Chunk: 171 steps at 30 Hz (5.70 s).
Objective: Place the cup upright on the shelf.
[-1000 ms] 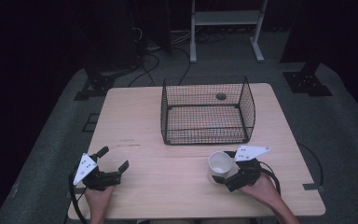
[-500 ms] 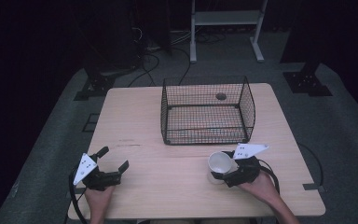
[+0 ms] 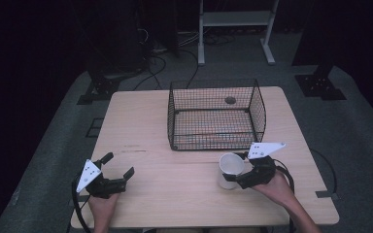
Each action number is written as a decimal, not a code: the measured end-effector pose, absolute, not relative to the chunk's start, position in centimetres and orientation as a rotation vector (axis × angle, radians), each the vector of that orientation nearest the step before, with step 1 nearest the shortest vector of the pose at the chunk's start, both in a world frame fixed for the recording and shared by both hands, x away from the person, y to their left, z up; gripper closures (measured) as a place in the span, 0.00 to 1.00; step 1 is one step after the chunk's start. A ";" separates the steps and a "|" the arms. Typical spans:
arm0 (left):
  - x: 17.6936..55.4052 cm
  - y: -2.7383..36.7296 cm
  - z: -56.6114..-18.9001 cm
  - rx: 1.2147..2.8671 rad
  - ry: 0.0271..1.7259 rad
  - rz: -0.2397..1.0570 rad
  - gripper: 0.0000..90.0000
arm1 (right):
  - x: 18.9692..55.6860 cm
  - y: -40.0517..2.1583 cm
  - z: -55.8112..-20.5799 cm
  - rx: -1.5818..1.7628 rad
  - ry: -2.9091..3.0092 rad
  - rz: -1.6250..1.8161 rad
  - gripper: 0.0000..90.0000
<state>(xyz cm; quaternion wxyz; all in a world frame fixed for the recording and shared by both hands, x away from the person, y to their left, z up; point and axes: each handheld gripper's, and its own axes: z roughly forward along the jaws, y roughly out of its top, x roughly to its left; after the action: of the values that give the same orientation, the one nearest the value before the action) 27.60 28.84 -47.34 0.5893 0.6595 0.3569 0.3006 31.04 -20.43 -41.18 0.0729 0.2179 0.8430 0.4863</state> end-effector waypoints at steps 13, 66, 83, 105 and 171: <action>27.6 28.8 -47.3 1.534 0.831 0.699 0.00 | 32.7 -21.8 -39.2 0.669 2.543 1.516 0.21; 27.7 28.8 -47.4 1.532 0.832 0.689 0.00 | 38.5 -23.2 -31.7 0.610 2.544 1.496 0.21; 27.7 28.9 -47.4 1.532 0.831 0.688 0.00 | 41.2 -22.3 -30.0 0.604 2.542 1.483 0.21; 27.7 28.9 -47.4 1.534 0.831 0.683 0.00 | 44.3 -20.0 -28.8 0.593 2.541 1.492 0.21; 27.6 28.9 -47.3 1.534 0.824 0.676 0.00 | 53.7 -13.3 -32.7 0.664 2.651 1.522 0.21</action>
<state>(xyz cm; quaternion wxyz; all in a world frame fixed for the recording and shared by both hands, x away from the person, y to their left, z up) 27.63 28.90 -47.34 0.5946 0.6602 0.3548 0.2910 53.67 -13.34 -32.74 0.0066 0.2124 0.8474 0.4866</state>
